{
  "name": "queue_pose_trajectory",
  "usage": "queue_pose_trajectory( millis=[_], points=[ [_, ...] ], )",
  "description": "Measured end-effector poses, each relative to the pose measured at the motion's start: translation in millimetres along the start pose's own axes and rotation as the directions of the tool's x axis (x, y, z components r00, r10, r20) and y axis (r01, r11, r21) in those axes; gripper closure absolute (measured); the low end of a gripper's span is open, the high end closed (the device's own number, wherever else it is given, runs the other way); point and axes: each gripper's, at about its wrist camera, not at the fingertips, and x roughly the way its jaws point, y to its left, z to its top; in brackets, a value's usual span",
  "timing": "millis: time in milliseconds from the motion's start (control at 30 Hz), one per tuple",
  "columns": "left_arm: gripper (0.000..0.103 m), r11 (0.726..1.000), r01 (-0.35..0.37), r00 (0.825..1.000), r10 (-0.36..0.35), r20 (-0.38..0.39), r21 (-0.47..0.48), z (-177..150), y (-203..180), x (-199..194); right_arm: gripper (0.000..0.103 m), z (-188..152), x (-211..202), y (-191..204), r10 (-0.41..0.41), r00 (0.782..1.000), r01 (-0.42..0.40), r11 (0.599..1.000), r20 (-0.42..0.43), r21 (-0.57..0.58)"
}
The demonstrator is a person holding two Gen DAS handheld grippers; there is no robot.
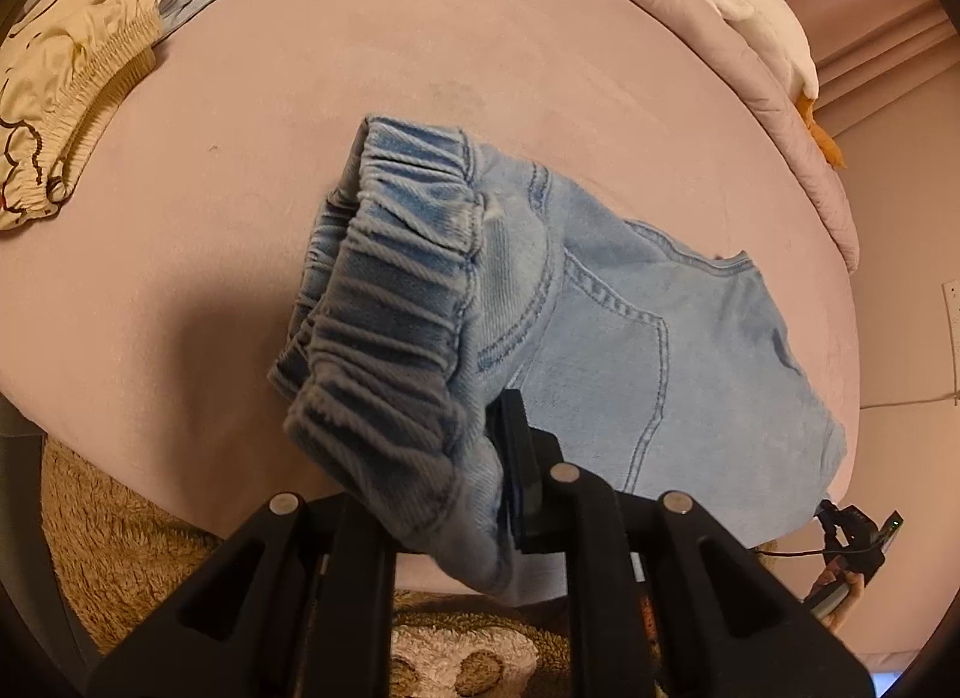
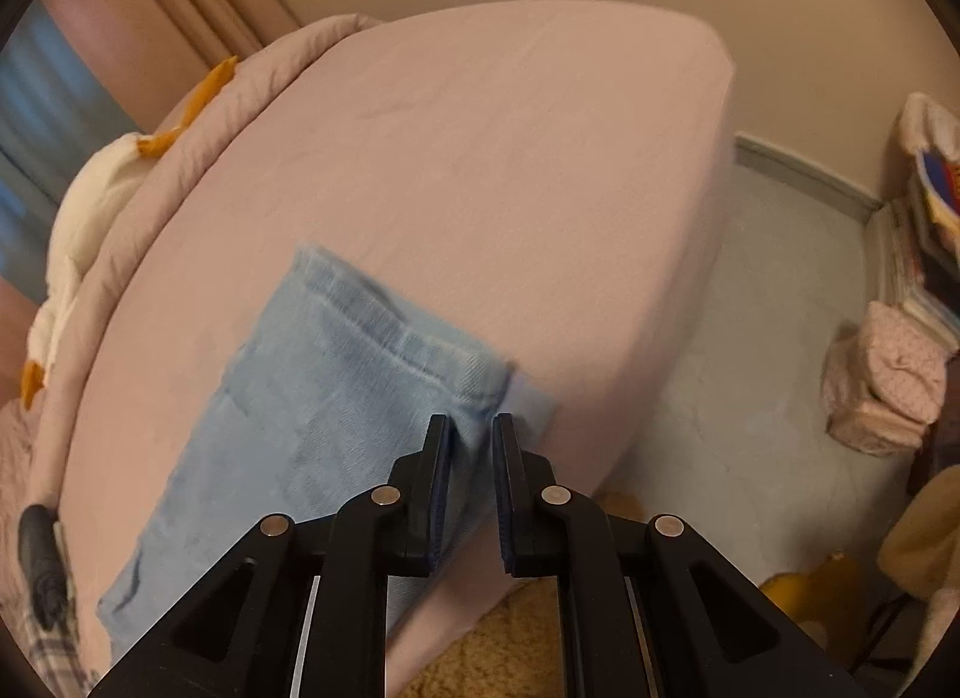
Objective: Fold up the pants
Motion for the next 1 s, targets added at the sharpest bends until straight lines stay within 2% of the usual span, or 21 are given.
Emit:
queue_pose_trajectory(
  millis=[100, 167, 300, 367, 433, 500, 567, 700, 900, 1000],
  points=[
    [0.087, 1.0, -0.013, 1.0, 0.012, 0.007, 0.007, 1, -2, 1, 0.091, 1, -4, 0, 0.022, 1.0, -0.022, 1.0, 0.011, -0.01],
    [0.09, 1.0, -0.012, 1.0, 0.012, 0.008, 0.016, 2, -8, 0, 0.096, -1, -5, -5, 0.017, 1.0, -0.016, 1.0, 0.007, -0.023],
    [0.091, 1.0, 0.005, 1.0, -0.006, 0.027, 0.024, 0, -10, -8, 0.098, 2, -32, -11, 0.083, 0.993, -0.086, 0.996, 0.086, 0.032],
    [0.09, 1.0, -0.007, 1.0, 0.007, 0.013, 0.023, -2, -7, 0, 0.099, 4, -35, -13, 0.09, 0.992, -0.093, 0.995, 0.087, 0.026],
    [0.089, 1.0, -0.018, 1.0, 0.017, 0.007, 0.02, -4, -3, 7, 0.099, 2, -22, -16, 0.059, 0.997, -0.061, 0.998, 0.05, 0.034],
    [0.089, 0.999, -0.033, 0.999, 0.033, 0.013, 0.038, -5, -8, 8, 0.099, -6, -1, -20, -0.009, 1.0, 0.009, 0.999, 0.005, 0.031],
    [0.089, 0.997, -0.045, 0.999, 0.044, 0.017, 0.059, -5, -11, 9, 0.099, -11, 3, -21, -0.012, 1.0, 0.011, 1.0, 0.027, 0.023],
    [0.088, 0.998, -0.037, 0.999, 0.036, 0.023, 0.055, -4, -8, 10, 0.099, -5, 3, -20, -0.031, 1.0, 0.031, 0.999, -0.002, 0.014],
    [0.087, 0.994, -0.068, 0.996, 0.063, 0.055, 0.082, -9, -14, 13, 0.099, -5, 1, -16, -0.061, 0.998, 0.061, 0.998, 0.004, 0.005],
    [0.086, 0.995, -0.056, 0.997, 0.051, 0.055, 0.081, -8, -11, 14, 0.099, -6, 1, -16, -0.067, 0.998, 0.067, 0.998, 0.005, 0.001]
  ],
)
